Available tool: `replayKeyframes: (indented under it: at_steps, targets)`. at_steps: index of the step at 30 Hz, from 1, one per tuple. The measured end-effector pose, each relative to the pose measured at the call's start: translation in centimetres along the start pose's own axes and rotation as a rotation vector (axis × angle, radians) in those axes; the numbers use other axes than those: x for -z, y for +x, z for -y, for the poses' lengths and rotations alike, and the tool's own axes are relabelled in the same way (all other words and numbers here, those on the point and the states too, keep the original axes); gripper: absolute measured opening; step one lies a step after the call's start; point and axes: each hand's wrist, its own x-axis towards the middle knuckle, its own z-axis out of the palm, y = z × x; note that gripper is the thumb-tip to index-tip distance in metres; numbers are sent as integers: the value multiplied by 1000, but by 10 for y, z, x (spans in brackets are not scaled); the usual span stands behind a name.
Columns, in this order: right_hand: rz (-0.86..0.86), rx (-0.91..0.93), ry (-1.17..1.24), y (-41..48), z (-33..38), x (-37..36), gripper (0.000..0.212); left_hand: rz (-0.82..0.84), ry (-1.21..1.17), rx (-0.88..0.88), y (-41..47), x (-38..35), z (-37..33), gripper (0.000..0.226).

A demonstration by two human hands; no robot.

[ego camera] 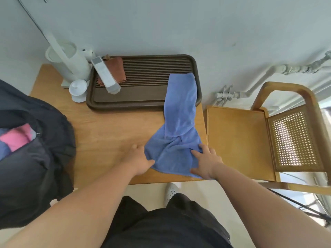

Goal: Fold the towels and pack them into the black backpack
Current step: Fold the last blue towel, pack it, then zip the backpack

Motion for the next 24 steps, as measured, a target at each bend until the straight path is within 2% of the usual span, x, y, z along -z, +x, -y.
replayKeyframes:
  at_steps: [3,7,11,14,17,20,22,24]
  targets:
    - [-16,95,25,8,-13,9,58,-98,-143,53,6,-8,-15,64]
    - [69,207,215,8,-15,3,45,-93,-315,133,13,-17,-32,29]
    - [79,236,366,-5,-8,-19,56,-28,-309,188,12,-22,-41,23]
    - [70,233,433,-12,-8,-26,64,-41,-469,157,5,-24,-51,5]
    - [83,256,393,-16,-6,-11,50,-108,-676,86,-7,-13,-66,19]
    - [-80,261,382,-22,5,18,35,-356,-673,-49,-23,13,-82,33]
    - [-284,288,503,-25,15,39,40,-446,-649,-156,-41,38,-97,29]
    - [-422,402,581,-29,29,63,53,-467,-590,-297,-61,61,-109,23]
